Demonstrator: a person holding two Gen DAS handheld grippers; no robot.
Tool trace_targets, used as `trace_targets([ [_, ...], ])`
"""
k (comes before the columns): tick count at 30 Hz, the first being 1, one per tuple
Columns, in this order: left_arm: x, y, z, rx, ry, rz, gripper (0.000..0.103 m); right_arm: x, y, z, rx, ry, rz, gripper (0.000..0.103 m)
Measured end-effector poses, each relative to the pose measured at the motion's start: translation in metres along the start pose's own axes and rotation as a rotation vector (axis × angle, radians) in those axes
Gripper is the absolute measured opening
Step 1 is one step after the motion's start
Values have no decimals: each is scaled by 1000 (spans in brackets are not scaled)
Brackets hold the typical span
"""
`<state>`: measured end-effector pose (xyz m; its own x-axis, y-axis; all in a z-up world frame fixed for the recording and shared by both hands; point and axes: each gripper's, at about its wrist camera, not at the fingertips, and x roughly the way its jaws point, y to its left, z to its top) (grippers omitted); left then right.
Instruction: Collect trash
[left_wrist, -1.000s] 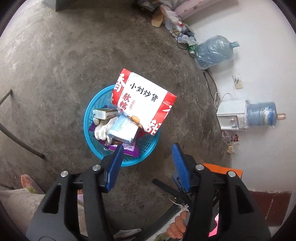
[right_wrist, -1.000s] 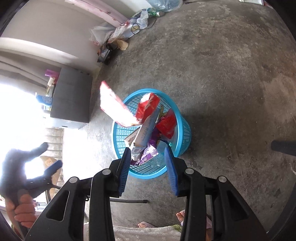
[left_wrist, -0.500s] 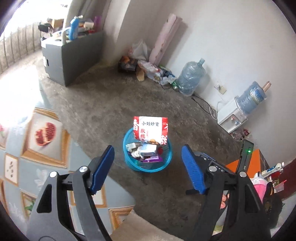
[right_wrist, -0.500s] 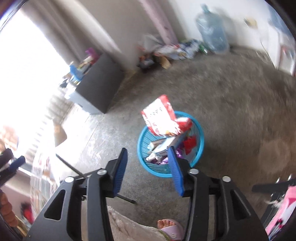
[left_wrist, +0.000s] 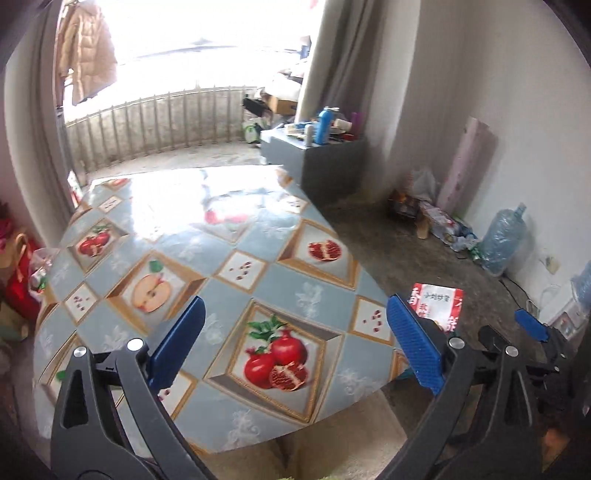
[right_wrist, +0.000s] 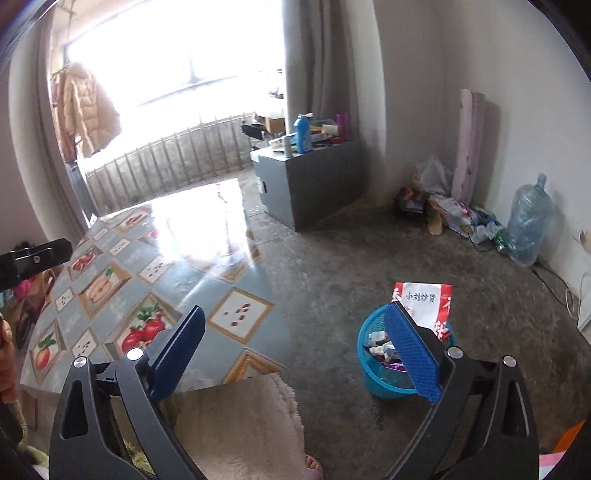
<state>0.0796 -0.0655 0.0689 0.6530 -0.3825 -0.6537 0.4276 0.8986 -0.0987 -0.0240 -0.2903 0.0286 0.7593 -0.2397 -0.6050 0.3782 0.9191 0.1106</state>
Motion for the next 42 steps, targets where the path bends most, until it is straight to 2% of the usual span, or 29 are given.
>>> trace_targets([
  [5,-13,24,-26,18,-14,219,94,-12,46,-14,-102,27,28,97],
  [8,-14,34,-37,15,20,274,94,-10,64,-31,-126,83,19,97],
  [10,-11,39,-48,-17,51,311,94,-6,68,-41,-134,121,-21,97],
  [14,-1,46,-71,-89,124,322,94,9,66,-54,-158,209,-104,97],
  [18,14,43,-88,-86,221,342,94,12,61,-62,-150,257,-140,97],
  [22,20,41,-98,-89,270,344,94,15,61,-70,-176,294,-192,97],
  [32,28,43,-99,-88,304,346,94,18,49,-67,-148,310,-261,97],
  [42,31,42,-98,-82,312,343,94,18,46,-66,-135,306,-280,97],
])
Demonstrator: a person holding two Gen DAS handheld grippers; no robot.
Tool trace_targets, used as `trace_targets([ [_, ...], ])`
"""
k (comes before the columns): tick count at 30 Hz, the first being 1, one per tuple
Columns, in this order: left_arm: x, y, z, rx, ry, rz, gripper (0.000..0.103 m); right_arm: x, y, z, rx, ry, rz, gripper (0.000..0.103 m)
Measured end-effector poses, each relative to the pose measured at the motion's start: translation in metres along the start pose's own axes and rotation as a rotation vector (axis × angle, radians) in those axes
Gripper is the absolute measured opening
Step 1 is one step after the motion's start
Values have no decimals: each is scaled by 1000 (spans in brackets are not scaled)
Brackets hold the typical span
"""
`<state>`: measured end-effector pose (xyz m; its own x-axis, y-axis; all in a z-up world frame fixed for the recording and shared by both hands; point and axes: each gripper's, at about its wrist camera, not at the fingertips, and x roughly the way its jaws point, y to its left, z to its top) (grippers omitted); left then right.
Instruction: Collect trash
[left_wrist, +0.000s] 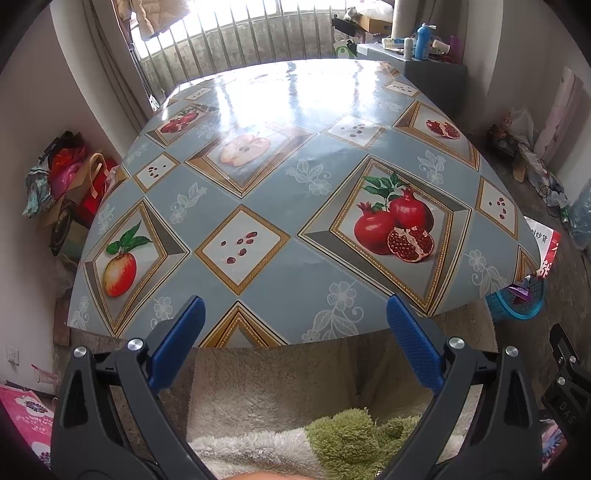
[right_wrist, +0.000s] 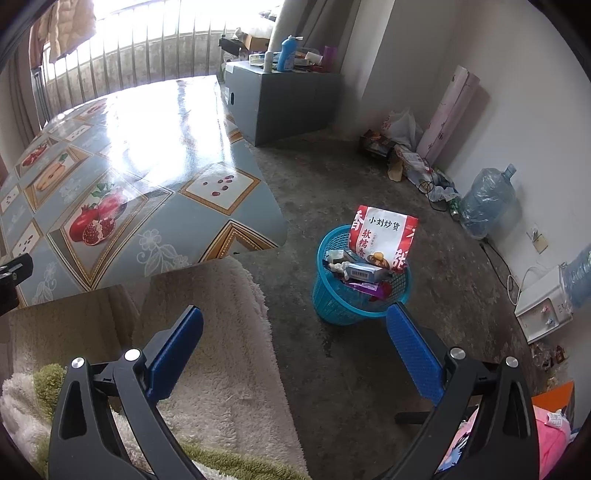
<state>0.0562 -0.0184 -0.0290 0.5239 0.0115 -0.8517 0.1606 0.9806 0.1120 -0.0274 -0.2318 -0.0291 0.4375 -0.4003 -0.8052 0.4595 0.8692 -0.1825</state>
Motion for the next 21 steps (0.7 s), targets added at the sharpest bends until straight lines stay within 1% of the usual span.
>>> trace_targets([
  [21,0,0,-1,0,-1,0,94,-12,5,3,-24,-34,-14,97],
])
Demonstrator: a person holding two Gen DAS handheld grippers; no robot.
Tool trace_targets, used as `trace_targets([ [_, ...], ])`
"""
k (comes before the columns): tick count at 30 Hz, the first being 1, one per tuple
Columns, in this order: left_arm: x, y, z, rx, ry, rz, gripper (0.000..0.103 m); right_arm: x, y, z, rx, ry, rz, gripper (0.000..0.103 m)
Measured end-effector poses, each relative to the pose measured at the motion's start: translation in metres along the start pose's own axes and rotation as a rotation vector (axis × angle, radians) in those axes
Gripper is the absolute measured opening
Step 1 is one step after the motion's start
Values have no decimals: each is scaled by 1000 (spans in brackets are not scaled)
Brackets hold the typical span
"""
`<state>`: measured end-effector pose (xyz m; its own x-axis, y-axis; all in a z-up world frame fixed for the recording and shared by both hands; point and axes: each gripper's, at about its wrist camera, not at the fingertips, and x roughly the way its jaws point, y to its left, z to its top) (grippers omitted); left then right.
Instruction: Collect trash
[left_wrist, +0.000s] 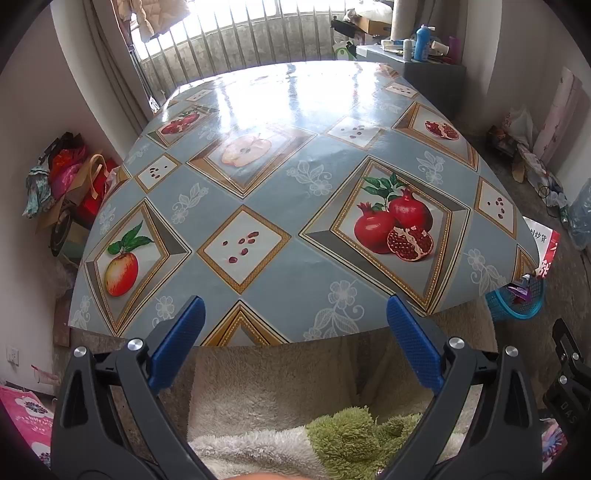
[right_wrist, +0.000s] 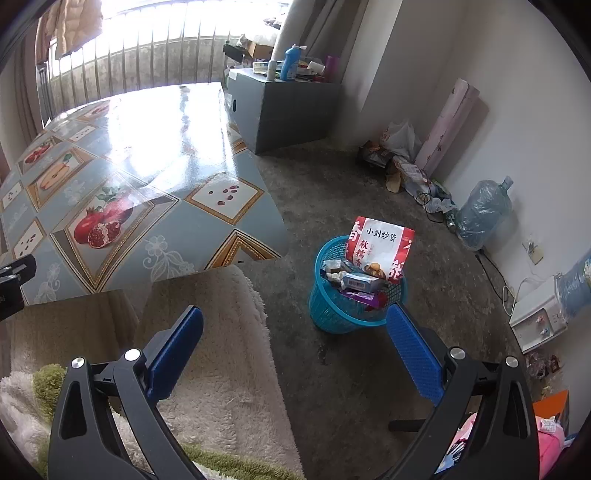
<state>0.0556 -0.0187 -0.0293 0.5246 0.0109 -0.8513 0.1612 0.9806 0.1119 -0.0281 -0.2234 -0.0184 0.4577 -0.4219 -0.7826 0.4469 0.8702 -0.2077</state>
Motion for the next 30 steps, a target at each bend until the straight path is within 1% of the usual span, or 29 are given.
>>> trace_targets([
  [30,0,0,-1,1,-7,-3,94,-2,2,2,-9,-12,-9,97],
])
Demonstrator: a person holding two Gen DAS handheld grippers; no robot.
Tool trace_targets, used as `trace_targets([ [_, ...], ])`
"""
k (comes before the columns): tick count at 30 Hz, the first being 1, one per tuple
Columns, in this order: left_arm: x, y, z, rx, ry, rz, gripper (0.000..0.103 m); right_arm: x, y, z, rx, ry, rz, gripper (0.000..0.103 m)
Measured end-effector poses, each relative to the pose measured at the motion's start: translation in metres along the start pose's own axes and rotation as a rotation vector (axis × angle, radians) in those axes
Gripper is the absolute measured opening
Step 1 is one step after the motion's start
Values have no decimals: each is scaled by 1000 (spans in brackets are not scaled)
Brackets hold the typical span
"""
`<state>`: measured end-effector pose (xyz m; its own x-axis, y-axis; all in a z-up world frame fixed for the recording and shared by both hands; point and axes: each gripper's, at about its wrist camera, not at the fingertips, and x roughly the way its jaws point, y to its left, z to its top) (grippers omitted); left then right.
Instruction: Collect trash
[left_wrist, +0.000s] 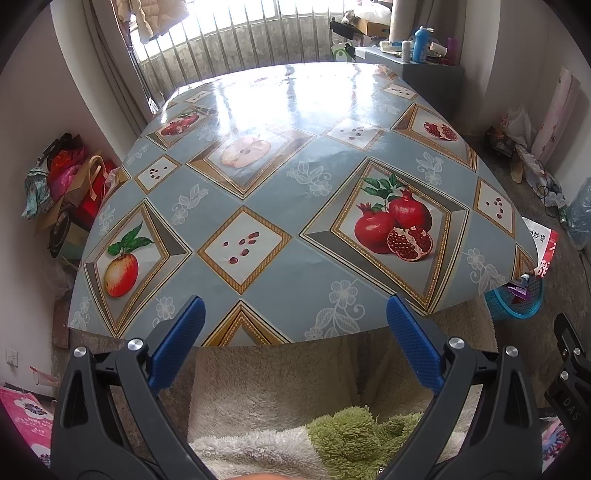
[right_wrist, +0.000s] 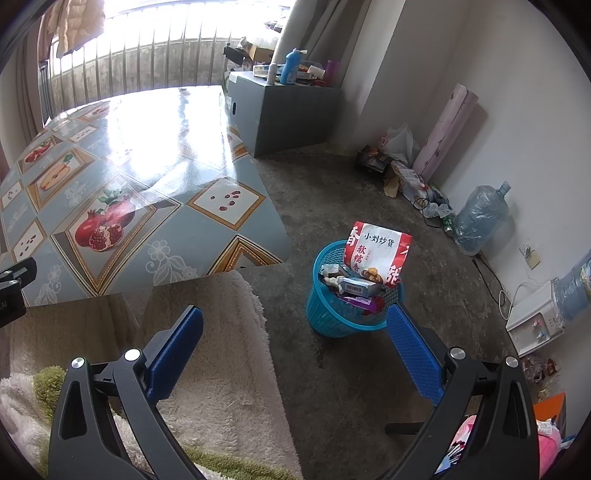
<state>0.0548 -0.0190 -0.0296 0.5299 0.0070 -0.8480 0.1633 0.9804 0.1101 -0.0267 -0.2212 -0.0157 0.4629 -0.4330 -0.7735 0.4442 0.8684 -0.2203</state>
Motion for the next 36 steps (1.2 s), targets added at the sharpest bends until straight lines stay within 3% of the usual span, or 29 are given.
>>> trace_targets([
  [36,-2,0,-1,0,2,-6,94,-5,0,3,11,-8,-3,97],
])
